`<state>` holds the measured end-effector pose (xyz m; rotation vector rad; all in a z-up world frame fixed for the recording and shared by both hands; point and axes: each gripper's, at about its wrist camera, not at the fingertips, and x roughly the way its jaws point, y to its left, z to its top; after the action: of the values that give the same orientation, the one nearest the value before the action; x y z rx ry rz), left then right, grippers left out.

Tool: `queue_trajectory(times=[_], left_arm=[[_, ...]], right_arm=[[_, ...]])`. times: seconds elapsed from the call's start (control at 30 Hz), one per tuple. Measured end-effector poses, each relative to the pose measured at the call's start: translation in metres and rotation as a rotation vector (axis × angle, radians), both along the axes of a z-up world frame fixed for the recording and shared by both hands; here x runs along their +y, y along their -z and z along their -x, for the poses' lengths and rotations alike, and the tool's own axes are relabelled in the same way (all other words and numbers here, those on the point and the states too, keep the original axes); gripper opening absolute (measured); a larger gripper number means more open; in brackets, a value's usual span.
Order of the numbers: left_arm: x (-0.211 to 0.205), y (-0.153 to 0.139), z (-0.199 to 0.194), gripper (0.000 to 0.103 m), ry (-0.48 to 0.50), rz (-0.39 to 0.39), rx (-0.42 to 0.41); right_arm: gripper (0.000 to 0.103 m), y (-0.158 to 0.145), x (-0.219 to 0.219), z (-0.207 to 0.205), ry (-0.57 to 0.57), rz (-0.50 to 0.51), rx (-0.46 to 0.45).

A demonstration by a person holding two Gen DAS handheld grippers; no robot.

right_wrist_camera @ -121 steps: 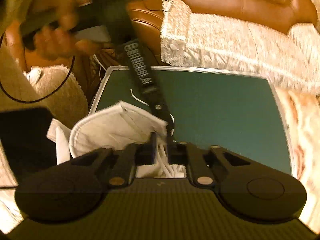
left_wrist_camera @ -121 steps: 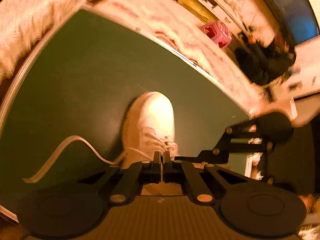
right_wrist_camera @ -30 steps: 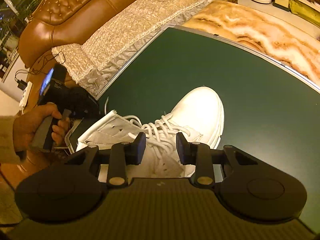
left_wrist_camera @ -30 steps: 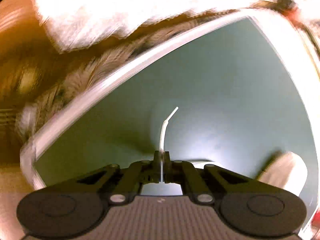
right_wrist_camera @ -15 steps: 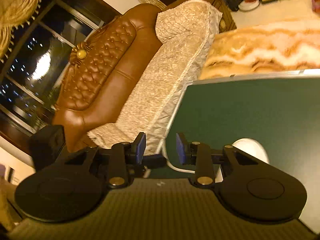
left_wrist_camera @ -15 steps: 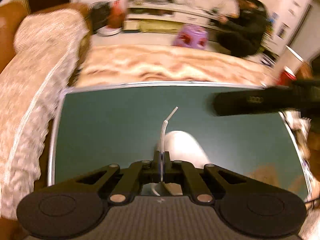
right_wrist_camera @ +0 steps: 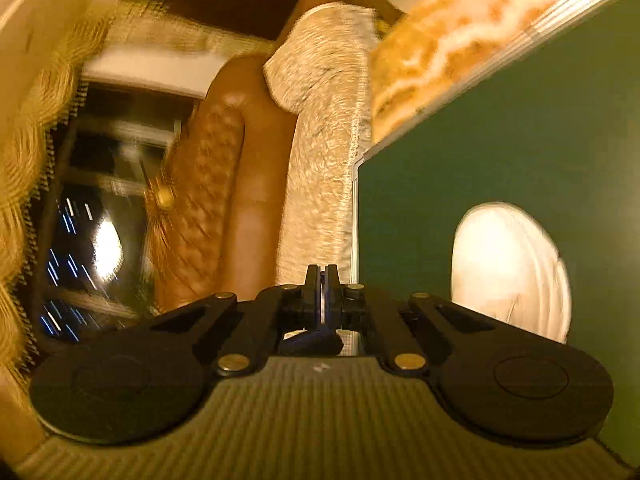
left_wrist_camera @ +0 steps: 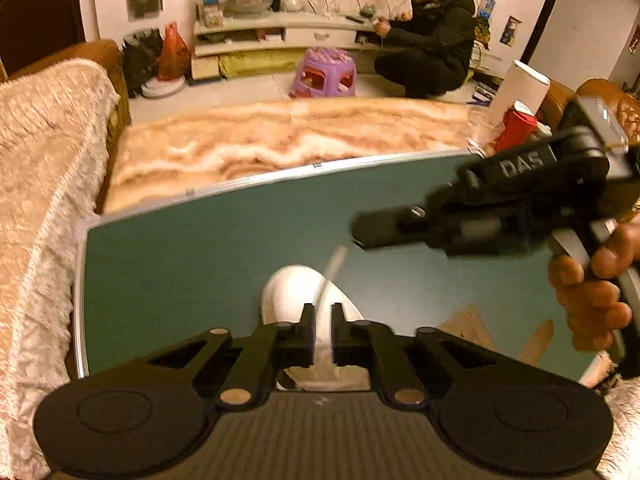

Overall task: Lace up shoes with both hands
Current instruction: 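Carry the lace end in the left gripper back toward the sneaker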

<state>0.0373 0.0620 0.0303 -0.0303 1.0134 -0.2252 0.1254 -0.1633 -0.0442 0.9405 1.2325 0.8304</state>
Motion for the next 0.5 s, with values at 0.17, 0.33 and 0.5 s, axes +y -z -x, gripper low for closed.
queue_trajectory(times=[0.17,0.33,0.5], left_arm=[[-0.011,-0.002,-0.005,0.028,0.079,-0.020,-0.063],[-0.019,0.006,-0.011,0.010,0.148,0.002,-0.078],[-0.024,0.009,-0.013,0.003,0.175,0.022,-0.071]], right_arm=[[0.003,0.025,-0.015,0.002,0.045,-0.106,0.117],[0.003,0.038,-0.020,0.003,0.048,-0.140,0.150],[0.003,0.042,-0.022,0.004,0.045,-0.152,0.165]])
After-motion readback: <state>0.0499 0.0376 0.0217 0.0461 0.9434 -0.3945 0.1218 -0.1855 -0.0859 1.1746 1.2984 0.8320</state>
